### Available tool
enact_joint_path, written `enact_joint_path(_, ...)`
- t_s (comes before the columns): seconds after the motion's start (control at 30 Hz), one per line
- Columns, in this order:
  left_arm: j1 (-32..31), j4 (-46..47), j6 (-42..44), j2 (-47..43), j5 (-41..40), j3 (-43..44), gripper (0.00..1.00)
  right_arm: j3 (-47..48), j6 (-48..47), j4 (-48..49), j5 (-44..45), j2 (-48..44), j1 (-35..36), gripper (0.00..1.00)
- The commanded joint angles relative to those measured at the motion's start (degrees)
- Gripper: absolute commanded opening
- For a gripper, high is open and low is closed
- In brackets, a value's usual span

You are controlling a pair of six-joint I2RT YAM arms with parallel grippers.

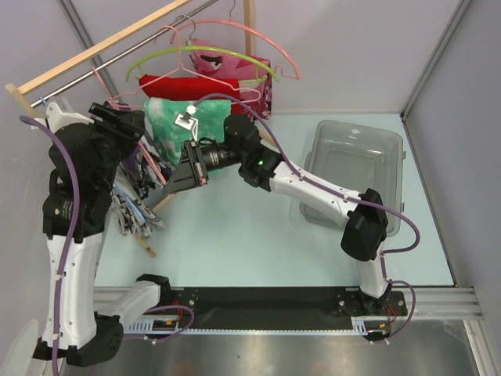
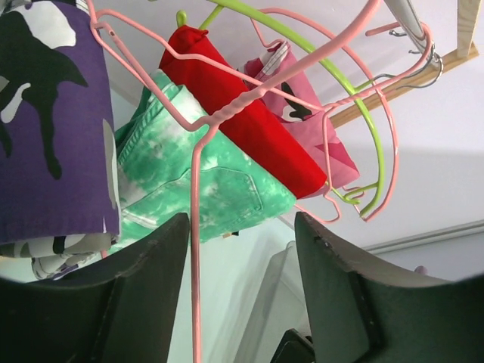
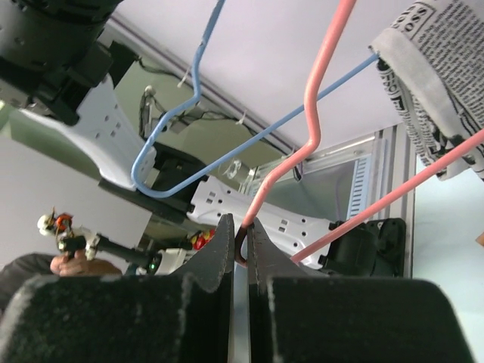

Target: Remove the trousers from the hanger

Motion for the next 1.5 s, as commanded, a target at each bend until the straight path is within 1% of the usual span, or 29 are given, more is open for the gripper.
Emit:
enact_joint_path(0.0, -0.23, 0.51, -6.09, 0.22, -0.72, -0.05, 0.64, 5.31, -3.33, 5.87, -8.19, 0.54, 0.02, 0.0)
enact_joint_path(0.2, 0.47, 1.83, -8.91, -0.22, -3.35, -2.42, 0.63, 4.35, -1.48, 7.9, -9.95, 0.46, -0.42, 0.0)
enact_joint_path(0.3, 1.43, 3.15, -9.88, -0.13, -3.53, -3.74, 0.63, 3.38, 0.63, 10.53, -10.83, -0.25, -0.68, 0.0)
enact_joint_path(0.37, 2.05, 4.11, -11.37, 0.04, -3.27, -5.4, 0.6, 3.03, 1.86, 11.85, -11.62, -0.69, -0.77, 0.0)
enact_joint_path(0.4, 2.75, 5.25, -11.55, -0.13, -2.75, -6.28, 0.57, 2.94, 1.95, 12.03, -11.88, -0.69, -0.6, 0.0)
enact_joint_path(0.47, 3.2, 8.76, -12.08, -0.74, -1.34, -8.65, 0.45, 3.03, 2.04, 12.2, -12.23, -0.69, -0.77, 0.0)
enact_joint_path(0.5, 3.63, 10.25, -11.91, -1.18, -0.73, -9.54, 0.39, 3.03, 2.04, 12.12, -12.41, -0.6, -0.77, 0.0)
enact_joint_path(0.53, 3.72, 12.97, -11.64, -1.62, -0.11, -10.42, 0.3, 3.11, 1.95, 12.03, -12.41, -0.51, -0.94, 0.0)
enact_joint_path(0.6, 3.73, 15.35, -10.59, -3.55, -0.02, -12.44, 0.23, 3.2, 1.86, 11.33, -12.32, -0.16, -1.12, 0.0)
enact_joint_path(0.63, 3.73, 17.45, -9.98, -4.34, -0.45, -13.05, 0.16, 3.38, 1.6, 10.8, -12.06, 0.01, -1.38, 0.0)
enact_joint_path(0.7, 3.81, 18.87, -7.78, -6.19, -0.89, -14.03, 0.09, 3.55, 1.25, 9.75, -11.18, 0.71, -2.35, 0.0)
enact_joint_path(0.73, 3.73, 19.75, -7.08, -6.63, -0.98, -14.11, 0.03, 3.9, 0.46, 8.44, -10.75, 1.07, -2.61, 0.0)
enact_joint_path(0.83, 3.73, 22.04, -3.91, -7.51, 0.85, -14.12, 0.01, 7.58, -3.84, 0.98, -7.68, 3.61, -3.67, 0.0)
enact_joint_path(1.0, 3.81, 22.75, -0.84, -7.08, 5.25, -13.68, 0.0, 16.62, -10.96, -11.93, -2.31, 7.65, -3.76, 0.0)
enact_joint_path(1.1, 3.73, 24.32, 1.36, -6.55, 8.23, -13.24, 0.0, 20.33, -14.56, -17.48, 0.41, 9.94, -3.41, 0.0)
enact_joint_path(1.27, 3.81, 27.23, 3.56, -6.28, 12.98, -13.41, 0.0, 22.53, -19.49, -22.24, 7.18, 10.91, -2.7, 0.0)
enact_joint_path(1.47, 3.64, 28.55, 5.14, -7.51, 13.43, -13.68, 0.0, 27.19, -21.6, -25.41, 11.76, 13.45, -3.49, 0.0)
